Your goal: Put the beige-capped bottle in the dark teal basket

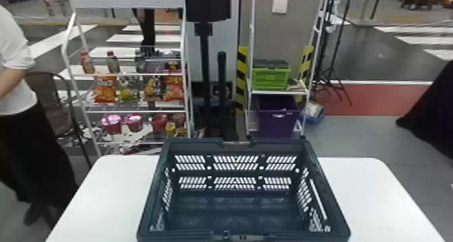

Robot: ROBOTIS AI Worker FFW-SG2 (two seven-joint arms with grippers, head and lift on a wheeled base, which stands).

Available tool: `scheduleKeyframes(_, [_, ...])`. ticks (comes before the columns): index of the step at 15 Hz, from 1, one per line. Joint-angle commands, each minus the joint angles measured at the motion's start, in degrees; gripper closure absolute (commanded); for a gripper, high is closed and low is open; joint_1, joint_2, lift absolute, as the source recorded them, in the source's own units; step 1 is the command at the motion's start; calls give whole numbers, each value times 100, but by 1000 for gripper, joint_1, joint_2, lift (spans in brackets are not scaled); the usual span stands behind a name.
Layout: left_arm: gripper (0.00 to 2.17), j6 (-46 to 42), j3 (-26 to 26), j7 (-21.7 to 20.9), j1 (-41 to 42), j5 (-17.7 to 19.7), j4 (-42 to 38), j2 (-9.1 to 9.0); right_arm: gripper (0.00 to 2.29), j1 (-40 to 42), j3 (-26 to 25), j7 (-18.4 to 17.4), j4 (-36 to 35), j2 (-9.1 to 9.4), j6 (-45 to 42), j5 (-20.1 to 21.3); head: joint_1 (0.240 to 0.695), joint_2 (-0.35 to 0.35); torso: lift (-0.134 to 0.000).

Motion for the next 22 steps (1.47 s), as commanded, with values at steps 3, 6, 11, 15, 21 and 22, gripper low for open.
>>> scheduleKeyframes(3, [157,20,5,-2,-9,0,-2,1,2280,-1,-9,0,-358,0,193,0,499,0,0])
scheduleKeyframes(6, [157,20,5,-2,0,0,-2,1,2280,-177,-17,0,-912,-9,861,9,499,0,0])
scheduleKeyframes(11, [157,2,5,7,18,0,25,-7,2283,-1407,35,-44,-1738,0,3779,70,499,0,0])
scheduleKeyframes(15, [157,-86,23,7,70,0,60,-16,2280,-2655,246,-114,-1905,-9,6135,132,499,0,0])
scheduleKeyframes(21, [157,-86,14,-2,62,0,77,-16,2280,-4853,985,-378,-1395,-70,9264,0,499,0,0])
scheduleKeyframes(22, [157,-103,14,-2,70,0,95,-25,2280,-5125,1160,-431,-1219,-44,9686,-26,499,0,0])
